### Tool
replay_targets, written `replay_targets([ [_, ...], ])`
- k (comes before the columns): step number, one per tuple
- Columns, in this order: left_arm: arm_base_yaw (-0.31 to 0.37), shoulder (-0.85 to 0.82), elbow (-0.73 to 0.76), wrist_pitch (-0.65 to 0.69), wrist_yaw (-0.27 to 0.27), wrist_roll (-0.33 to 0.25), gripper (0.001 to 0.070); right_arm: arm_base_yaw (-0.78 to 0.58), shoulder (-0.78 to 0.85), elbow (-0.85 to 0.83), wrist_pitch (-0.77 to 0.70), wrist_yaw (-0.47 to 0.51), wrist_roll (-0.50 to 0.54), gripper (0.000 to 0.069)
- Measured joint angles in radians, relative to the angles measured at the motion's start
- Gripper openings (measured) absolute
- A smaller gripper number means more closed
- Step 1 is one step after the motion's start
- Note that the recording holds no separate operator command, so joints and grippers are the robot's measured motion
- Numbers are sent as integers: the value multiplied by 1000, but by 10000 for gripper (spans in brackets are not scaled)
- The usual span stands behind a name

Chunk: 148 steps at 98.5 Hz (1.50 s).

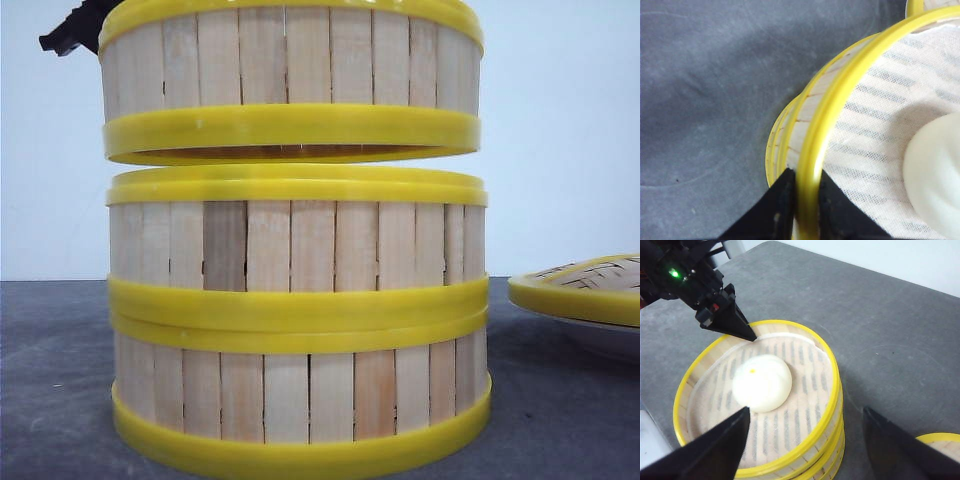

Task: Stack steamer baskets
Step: 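Lift the basket with the left gripper and lower it onto the stack, then release the basket and withdraw the left gripper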

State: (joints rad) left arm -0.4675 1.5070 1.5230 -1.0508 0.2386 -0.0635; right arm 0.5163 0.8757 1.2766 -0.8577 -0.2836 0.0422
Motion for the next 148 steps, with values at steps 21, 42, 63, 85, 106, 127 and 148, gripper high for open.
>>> replay_targets([
  [21, -8, 5, 0, -6, 0, 0, 35, 0, 0, 0, 0, 29, 0, 438],
  [42, -31, 33, 0, -16, 0, 0, 35, 0, 0, 0, -1, 42, 0, 438],
  [63, -33, 42, 0, -7, -8, 0, 35, 0, 0, 0, -9, 42, 0, 438],
  [85, -31, 46, 0, 9, -27, 0, 35, 0, 0, 0, -14, 42, 0, 438],
  [106, -27, 64, 1, 26, -25, 0, 35, 0, 0, 0, -14, 42, 0, 438],
  [127, -26, 70, 4, 31, -23, 1, 35, 0, 0, 0, -14, 42, 0, 438],
  [148, -26, 70, 4, 33, -23, 1, 36, 0, 0, 0, -14, 42, 0, 438],
])
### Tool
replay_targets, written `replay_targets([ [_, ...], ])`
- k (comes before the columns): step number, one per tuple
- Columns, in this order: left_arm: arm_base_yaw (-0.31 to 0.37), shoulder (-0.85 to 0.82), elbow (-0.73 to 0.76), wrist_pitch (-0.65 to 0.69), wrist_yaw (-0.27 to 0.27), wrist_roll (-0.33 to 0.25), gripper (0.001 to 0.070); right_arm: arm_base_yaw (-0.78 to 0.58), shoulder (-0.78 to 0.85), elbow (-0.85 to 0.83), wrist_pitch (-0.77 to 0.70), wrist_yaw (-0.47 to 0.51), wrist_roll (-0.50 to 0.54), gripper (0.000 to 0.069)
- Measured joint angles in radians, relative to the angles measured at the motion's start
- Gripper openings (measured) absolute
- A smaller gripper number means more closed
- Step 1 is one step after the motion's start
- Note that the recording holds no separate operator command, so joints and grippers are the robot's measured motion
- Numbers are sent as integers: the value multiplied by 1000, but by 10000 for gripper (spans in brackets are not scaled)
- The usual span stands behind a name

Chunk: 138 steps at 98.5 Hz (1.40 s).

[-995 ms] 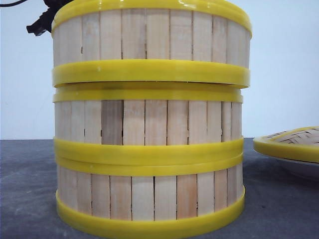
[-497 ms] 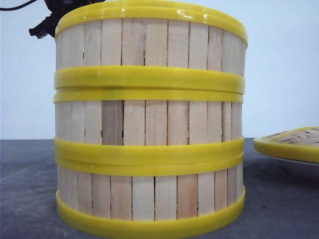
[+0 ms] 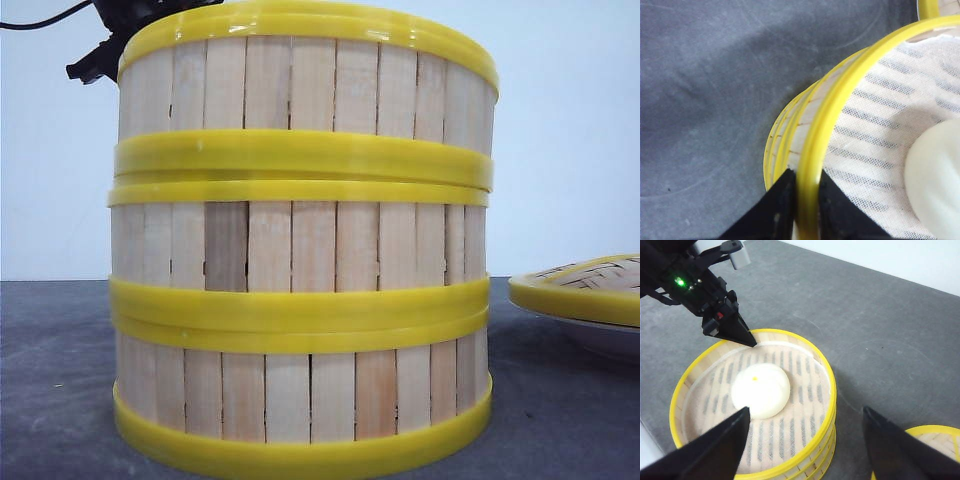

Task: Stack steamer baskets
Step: 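Release the basket and withdraw the left gripper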

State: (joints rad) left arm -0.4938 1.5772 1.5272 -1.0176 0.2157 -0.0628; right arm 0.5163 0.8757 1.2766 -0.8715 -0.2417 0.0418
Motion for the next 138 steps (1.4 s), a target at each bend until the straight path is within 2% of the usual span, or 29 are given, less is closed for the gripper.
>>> replay_targets([
  [15, 0, 0, 0, -3, 1, 0, 54, 0, 0, 0, 0, 6, 0, 438],
  [19, 0, 2, 0, -9, 1, 0, 91, 0, 0, 0, 0, 6, 0, 438],
  [30, 1, 11, 0, -20, 1, 0, 243, 0, 0, 0, 0, 6, -1, 438],
  [39, 1, 12, 0, -26, 1, 0, 293, 0, 0, 0, 0, 6, -1, 438],
  [73, 21, 6, 0, -30, 1, 23, 297, 0, 0, 0, 0, 13, -1, 438],
  [95, 55, -124, 0, 56, -4, 31, 297, 0, 0, 0, -8, 90, -1, 452],
  [114, 61, -308, 0, 160, -86, 37, 302, 0, 0, 0, -13, 181, 10, 601],
  [138, 61, -560, 0, 235, -148, 38, 319, -14, 3, 0, -36, 270, 37, 627],
])
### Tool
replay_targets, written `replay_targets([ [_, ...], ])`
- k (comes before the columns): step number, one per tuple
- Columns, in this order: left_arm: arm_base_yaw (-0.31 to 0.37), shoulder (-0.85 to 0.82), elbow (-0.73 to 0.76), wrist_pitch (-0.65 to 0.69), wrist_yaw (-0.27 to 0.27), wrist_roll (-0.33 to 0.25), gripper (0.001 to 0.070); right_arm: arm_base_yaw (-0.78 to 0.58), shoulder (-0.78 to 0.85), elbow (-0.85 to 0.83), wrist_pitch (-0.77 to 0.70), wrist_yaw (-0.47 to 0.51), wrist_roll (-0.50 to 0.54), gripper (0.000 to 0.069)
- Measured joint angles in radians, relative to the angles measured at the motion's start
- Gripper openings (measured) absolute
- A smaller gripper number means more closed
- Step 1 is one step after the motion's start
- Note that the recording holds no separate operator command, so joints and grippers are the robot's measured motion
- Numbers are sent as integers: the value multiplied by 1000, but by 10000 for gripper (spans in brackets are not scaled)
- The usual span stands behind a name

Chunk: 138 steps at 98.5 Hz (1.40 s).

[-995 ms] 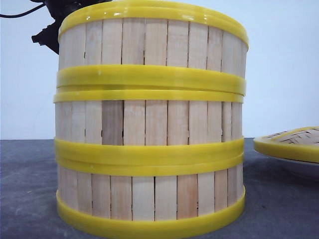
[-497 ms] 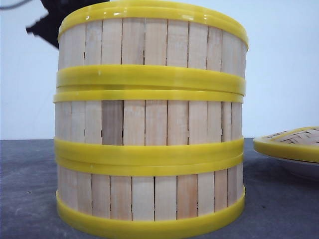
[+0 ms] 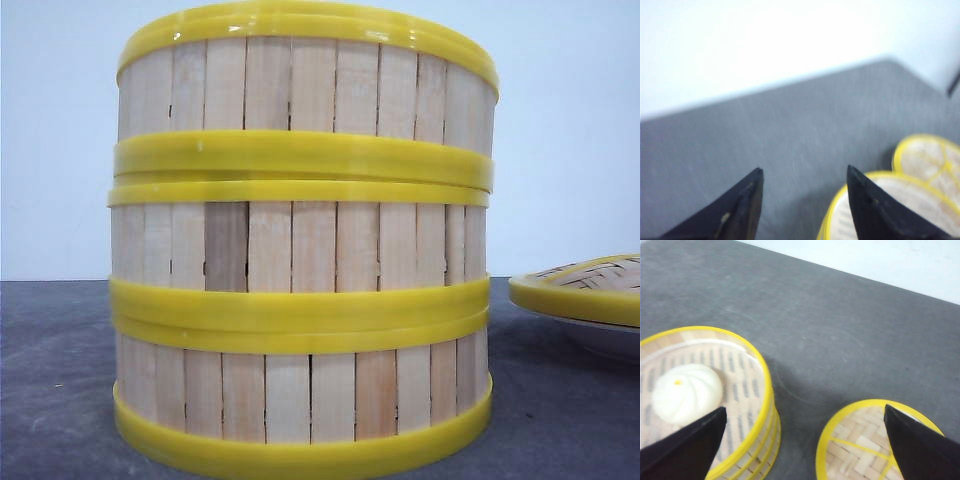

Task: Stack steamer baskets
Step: 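Release the basket and withdraw the left gripper, then grasp the center knob of the woven bamboo lid with the right gripper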

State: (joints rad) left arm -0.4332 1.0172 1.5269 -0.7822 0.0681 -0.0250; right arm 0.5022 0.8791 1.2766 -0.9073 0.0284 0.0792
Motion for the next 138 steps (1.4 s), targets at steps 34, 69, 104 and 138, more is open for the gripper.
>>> replay_targets([
  [34, 0, -219, -6, -137, -72, 23, 321, -152, 131, 0, -57, -5, 16, 627],
  [69, 0, -427, -278, -172, -88, 24, 321, -321, 288, -78, -44, -88, 15, 604],
  [104, 0, -532, -359, -171, -88, -5, 321, -384, 334, -301, 134, -89, 32, 405],
  [138, 0, -533, -359, -171, -88, -6, 321, -399, 430, -307, 222, -80, 40, 389],
])
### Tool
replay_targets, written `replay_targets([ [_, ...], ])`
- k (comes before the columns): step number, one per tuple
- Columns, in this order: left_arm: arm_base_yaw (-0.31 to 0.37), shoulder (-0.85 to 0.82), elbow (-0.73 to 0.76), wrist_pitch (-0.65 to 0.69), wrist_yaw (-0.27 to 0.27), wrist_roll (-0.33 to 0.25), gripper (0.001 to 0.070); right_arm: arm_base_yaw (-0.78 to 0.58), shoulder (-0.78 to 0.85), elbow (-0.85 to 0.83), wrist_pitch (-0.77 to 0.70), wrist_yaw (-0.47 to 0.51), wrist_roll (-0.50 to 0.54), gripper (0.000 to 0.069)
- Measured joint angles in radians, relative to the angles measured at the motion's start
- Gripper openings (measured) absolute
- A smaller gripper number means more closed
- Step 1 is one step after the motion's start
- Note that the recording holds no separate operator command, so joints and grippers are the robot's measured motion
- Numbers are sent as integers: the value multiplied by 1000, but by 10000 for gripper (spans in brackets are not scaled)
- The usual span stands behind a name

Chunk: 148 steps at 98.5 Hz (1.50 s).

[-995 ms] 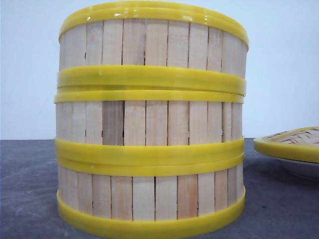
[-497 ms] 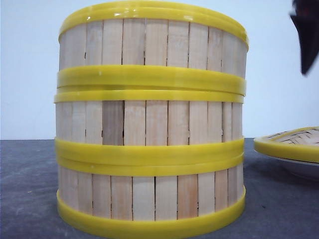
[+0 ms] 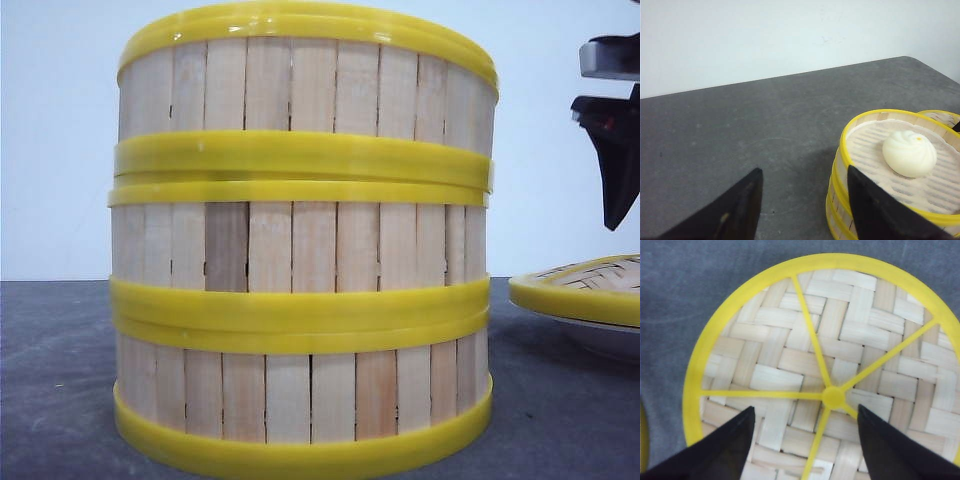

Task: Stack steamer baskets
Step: 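Grasp the center knob of the woven bamboo lid with the right gripper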

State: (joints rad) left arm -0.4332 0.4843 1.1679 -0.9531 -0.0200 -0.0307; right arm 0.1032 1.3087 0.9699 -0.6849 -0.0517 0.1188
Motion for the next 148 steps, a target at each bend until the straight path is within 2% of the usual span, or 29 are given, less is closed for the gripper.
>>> replay_targets([
  [11, 0, 0, 0, -1, 0, 0, 321, -14, 24, 0, 18, 1, 2, 344],
  [38, 0, 0, 0, 0, 0, 0, 321, -43, 54, 0, 47, 0, 3, 315],
  [54, 0, 0, 0, -1, 0, 0, 321, -43, 61, 0, 67, -3, 10, 267],
  [83, 0, 0, 0, 0, 0, 0, 321, -43, 89, 0, 68, -27, 19, 251],
  [101, 0, 0, 0, 0, 0, 0, 321, -43, 89, 0, 73, -27, 20, 116],
  [109, 0, 0, 0, 0, 0, 0, 321, -43, 89, 0, 77, -25, 20, 78],
  [148, 0, 0, 0, 0, 0, 0, 321, -43, 89, 9, 63, -25, 20, 57],
])
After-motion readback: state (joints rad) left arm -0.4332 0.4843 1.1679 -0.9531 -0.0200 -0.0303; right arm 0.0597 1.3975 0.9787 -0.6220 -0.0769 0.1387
